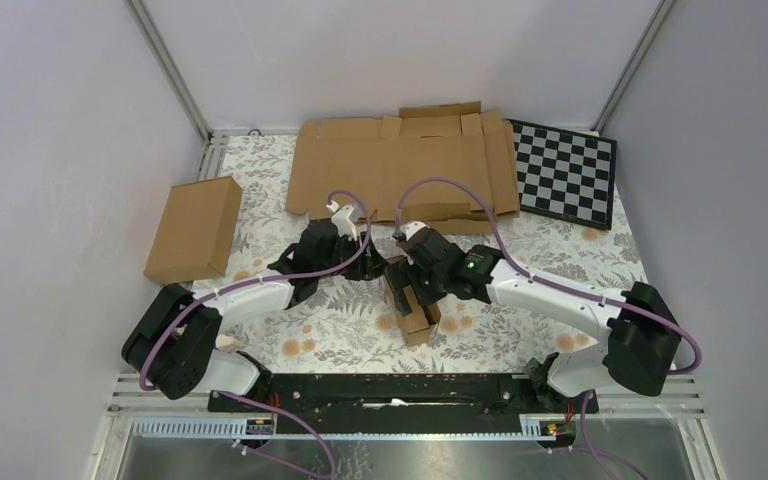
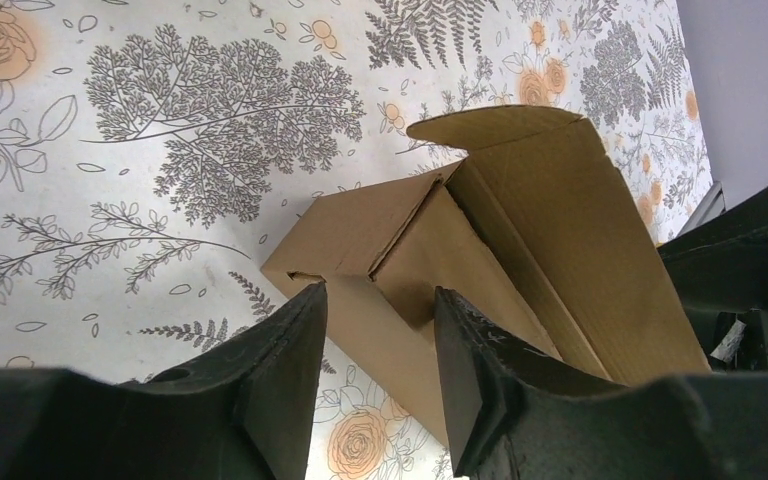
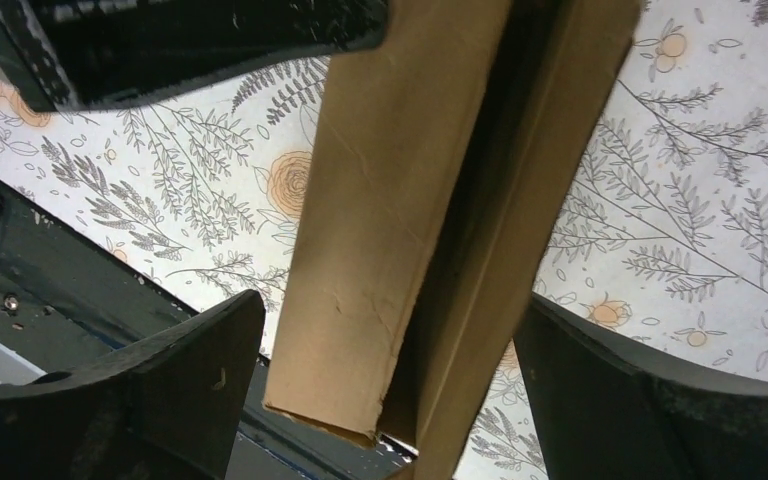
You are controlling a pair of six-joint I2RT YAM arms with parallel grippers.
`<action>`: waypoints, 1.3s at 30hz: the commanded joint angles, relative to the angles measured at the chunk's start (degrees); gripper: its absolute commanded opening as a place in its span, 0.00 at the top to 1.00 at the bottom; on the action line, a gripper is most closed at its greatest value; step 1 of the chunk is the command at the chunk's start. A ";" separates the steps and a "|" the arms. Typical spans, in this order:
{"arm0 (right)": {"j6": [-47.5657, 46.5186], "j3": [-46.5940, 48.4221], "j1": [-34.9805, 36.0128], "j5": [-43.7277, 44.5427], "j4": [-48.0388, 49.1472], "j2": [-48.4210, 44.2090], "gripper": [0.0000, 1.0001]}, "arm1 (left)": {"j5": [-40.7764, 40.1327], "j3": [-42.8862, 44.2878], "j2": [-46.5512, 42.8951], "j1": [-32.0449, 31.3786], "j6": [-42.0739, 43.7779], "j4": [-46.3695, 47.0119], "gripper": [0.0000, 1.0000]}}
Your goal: Fold the paper box
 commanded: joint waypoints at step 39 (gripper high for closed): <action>-13.47 -2.44 0.96 -10.25 -4.23 -6.89 0.47 | 14.96 6.64 -10.15 1.75 12.91 -5.27 0.33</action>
